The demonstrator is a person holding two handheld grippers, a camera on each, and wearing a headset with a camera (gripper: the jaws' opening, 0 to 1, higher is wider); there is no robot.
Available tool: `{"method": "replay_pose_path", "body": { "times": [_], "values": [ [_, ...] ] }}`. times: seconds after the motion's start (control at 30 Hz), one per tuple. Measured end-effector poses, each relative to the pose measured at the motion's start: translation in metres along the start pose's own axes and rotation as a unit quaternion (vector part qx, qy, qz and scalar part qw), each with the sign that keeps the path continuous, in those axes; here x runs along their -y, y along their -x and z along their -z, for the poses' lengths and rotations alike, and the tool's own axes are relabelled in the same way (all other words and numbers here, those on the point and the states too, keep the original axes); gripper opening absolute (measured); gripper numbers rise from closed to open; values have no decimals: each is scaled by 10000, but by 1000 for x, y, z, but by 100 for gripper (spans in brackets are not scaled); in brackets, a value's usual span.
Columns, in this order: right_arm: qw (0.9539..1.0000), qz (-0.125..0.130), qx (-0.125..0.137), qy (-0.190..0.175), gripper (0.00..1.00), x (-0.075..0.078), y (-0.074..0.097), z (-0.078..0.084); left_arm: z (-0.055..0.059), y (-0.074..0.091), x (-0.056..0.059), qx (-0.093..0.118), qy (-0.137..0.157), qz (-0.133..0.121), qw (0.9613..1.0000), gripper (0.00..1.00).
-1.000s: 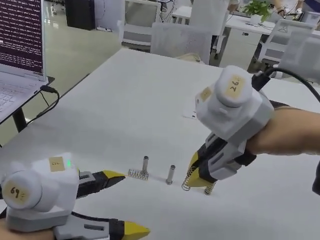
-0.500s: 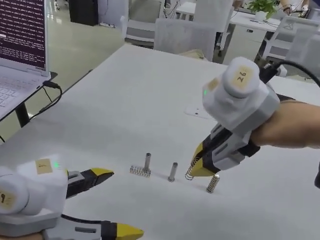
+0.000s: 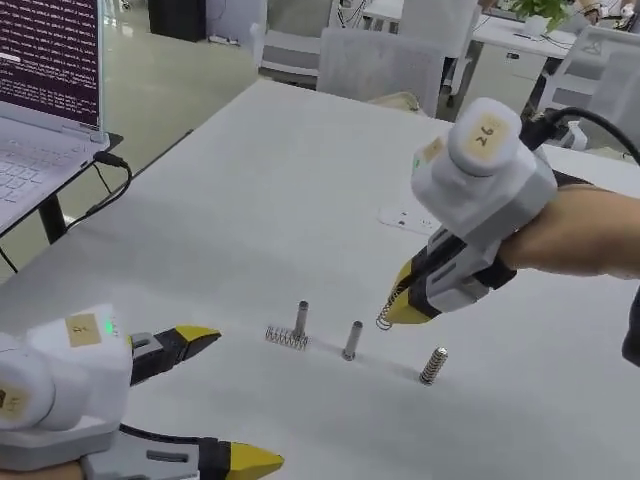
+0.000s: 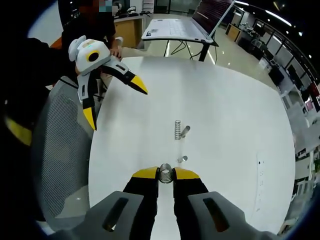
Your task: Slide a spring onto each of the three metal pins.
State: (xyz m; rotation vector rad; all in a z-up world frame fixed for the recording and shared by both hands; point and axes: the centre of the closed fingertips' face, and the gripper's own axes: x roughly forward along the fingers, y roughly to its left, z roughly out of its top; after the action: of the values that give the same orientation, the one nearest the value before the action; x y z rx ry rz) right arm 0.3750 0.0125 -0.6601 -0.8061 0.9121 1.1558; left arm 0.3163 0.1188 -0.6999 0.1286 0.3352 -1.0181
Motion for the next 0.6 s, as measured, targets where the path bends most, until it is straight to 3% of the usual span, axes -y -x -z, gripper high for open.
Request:
{"method": "replay_pose_path", "body": {
  "times": [0.43, 0.5, 0.6],
  "values": [
    [9999, -7, -109, -88, 8, 16, -19, 1, 4, 1, -12, -46, -290, -188, 9994, 81],
    [9999, -2, -133, -100, 8, 18, -22, 2, 6, 2, -17, -164, -504, -283, 9982, 79],
    [9998, -18, -163, -143, 8, 21, -27, 4, 5, 1, -18, -126, -528, -280, 9981, 80]
  ]
}}
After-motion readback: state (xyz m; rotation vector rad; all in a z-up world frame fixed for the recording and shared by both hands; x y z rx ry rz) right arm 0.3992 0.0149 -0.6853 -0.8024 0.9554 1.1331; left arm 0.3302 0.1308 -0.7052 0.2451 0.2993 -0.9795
